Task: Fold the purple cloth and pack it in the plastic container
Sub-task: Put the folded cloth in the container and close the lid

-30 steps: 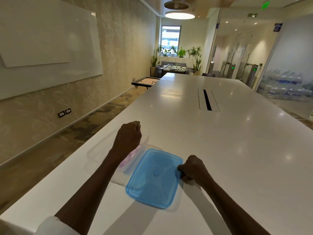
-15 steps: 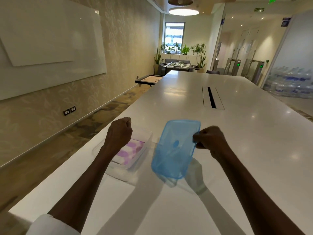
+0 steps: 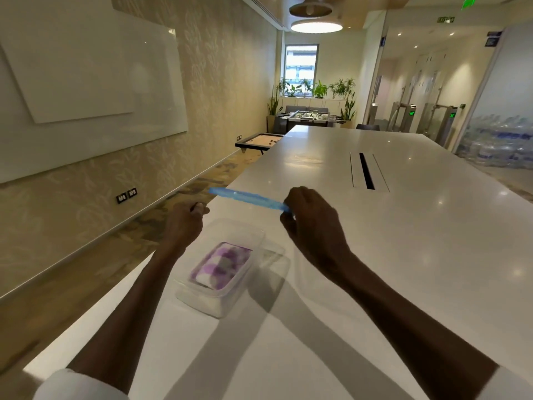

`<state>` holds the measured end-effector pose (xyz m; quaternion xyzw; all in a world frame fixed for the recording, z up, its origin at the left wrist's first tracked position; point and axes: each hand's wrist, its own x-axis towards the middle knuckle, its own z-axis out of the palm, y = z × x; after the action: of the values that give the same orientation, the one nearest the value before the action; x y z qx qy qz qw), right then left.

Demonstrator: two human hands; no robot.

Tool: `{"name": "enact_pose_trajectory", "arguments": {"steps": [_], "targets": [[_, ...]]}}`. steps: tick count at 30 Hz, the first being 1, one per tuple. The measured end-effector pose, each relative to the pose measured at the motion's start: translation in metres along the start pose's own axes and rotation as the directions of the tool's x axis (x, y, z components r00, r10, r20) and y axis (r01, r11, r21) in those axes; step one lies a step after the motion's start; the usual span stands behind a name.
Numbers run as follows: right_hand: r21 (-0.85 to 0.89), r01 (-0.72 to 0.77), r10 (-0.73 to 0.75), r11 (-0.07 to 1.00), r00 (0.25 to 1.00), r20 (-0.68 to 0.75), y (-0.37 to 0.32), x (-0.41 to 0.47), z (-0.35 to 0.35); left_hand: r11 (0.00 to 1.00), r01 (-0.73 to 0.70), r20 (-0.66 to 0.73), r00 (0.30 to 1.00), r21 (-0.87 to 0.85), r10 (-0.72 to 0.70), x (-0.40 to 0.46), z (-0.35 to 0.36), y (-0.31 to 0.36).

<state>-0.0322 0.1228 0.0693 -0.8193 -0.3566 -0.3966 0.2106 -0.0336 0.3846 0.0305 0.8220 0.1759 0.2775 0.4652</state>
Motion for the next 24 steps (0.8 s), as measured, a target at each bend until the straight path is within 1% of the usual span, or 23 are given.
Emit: {"name": "enact_pose_trajectory", "arguments": {"steps": [3, 5, 6, 8, 10, 11, 13, 15, 16, 19, 21, 24], "targets": [[-0.061, 0.113, -0.111, 0.992, 0.993, 0.033, -0.011, -0.006, 0.014, 0.995, 0.049, -0.038, 0.998, -0.087, -0.053, 0.003, -0.012, 0.0], [-0.079, 0.17, -0.165, 0.982, 0.984, 0.07, -0.017, -0.01, 0.024, 0.989, 0.078, -0.03, 0.996, -0.127, -0.082, 0.007, -0.021, 0.0], [-0.082, 0.195, -0.188, 0.977, 0.978, 0.088, -0.02, -0.013, 0.029, 0.976, 0.129, 0.018, 0.992, -0.176, -0.128, 0.01, -0.024, -0.002], [-0.084, 0.232, -0.221, 0.969, 0.968, 0.118, -0.026, -0.017, 0.037, 0.928, 0.277, 0.166, 0.956, -0.248, -0.241, 0.014, -0.03, -0.006], [-0.083, 0.267, -0.255, 0.96, 0.957, 0.136, -0.032, -0.02, 0.043, 0.889, 0.376, 0.284, 0.91, -0.262, -0.301, 0.014, -0.035, -0.008], [-0.081, 0.281, -0.267, 0.956, 0.952, 0.146, -0.035, -0.021, 0.046, 0.88, 0.399, 0.313, 0.896, -0.256, -0.315, 0.015, -0.037, -0.009], [-0.081, 0.295, -0.28, 0.952, 0.947, 0.159, -0.041, -0.023, 0.051, 0.876, 0.419, 0.321, 0.885, -0.239, -0.337, 0.017, -0.042, -0.014], [-0.073, 0.289, -0.268, 0.955, 0.94, 0.21, -0.048, -0.026, 0.056, 0.889, 0.406, 0.311, 0.89, -0.212, -0.333, 0.017, -0.045, -0.019], [-0.065, 0.277, -0.254, 0.959, 0.937, 0.24, -0.051, -0.028, 0.059, 0.91, 0.369, 0.292, 0.906, -0.19, -0.306, 0.016, -0.045, -0.021], [-0.017, 0.228, -0.211, 0.974, 0.923, 0.321, -0.06, -0.035, 0.063, 0.982, 0.176, 0.194, 0.968, -0.07, -0.159, 0.008, -0.046, -0.025], [0.028, 0.214, -0.209, 0.976, 0.906, 0.367, -0.062, -0.04, 0.063, 0.994, 0.109, 0.148, 0.983, -0.015, -0.105, 0.004, -0.046, -0.028], [0.055, 0.201, -0.207, 0.978, 0.9, 0.385, -0.064, -0.046, 0.06, 0.998, 0.052, 0.096, 0.994, 0.035, -0.055, -0.001, -0.045, -0.036]]}}
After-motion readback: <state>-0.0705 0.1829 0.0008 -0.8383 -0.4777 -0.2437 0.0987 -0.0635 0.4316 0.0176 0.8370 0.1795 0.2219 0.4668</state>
